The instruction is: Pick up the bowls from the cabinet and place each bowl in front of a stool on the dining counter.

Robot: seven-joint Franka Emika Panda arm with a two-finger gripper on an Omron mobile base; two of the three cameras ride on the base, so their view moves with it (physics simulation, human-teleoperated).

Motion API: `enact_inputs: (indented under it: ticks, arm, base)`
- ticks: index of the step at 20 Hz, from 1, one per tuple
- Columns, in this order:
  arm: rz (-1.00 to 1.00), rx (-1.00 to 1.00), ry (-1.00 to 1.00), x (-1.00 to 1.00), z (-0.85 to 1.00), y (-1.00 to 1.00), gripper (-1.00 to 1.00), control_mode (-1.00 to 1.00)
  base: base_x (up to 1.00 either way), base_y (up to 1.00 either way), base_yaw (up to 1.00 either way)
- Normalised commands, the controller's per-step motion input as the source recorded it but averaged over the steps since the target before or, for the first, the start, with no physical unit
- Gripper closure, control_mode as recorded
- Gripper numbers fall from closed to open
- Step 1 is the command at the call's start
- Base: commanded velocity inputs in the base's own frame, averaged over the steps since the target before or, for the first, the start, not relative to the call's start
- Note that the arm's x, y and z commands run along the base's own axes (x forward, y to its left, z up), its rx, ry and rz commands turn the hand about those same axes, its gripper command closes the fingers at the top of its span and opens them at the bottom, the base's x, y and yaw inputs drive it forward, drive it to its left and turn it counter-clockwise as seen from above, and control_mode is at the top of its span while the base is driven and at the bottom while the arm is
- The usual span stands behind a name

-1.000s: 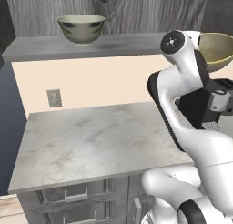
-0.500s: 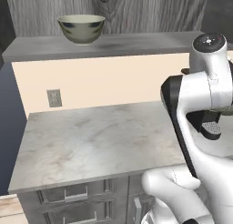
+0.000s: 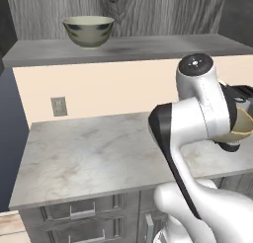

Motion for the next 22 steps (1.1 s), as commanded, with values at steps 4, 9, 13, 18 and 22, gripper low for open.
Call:
enact_inputs:
  ticks: [4, 9, 13, 18, 22]
  arm:
    - [0.25, -0.20, 0.00, 0.05, -0.47, 0.31, 1.00, -1.00]
    - [0.00, 0.16, -0.01, -0.03, -0.43, 0.26, 1.00, -1.00]
    - [-0.01, 0.06, 0.00, 0.00, -0.19, 0.03, 1.00, -1.00]
    - [0.00, -0.01, 0.06, 0.00, -0.07, 0.06, 1.00, -1.00]
    - [0.00, 0.00, 0.00, 0.00, 0.00, 0.00, 1.00, -1.00]
  base:
    - [0.00, 0.00, 0.00]
    - [0.00, 0.00, 0.00]
    - [0.00, 0.00, 0.00]
    - [0.00, 0.00, 0.00]
    - [0.00, 0.00, 0.00]
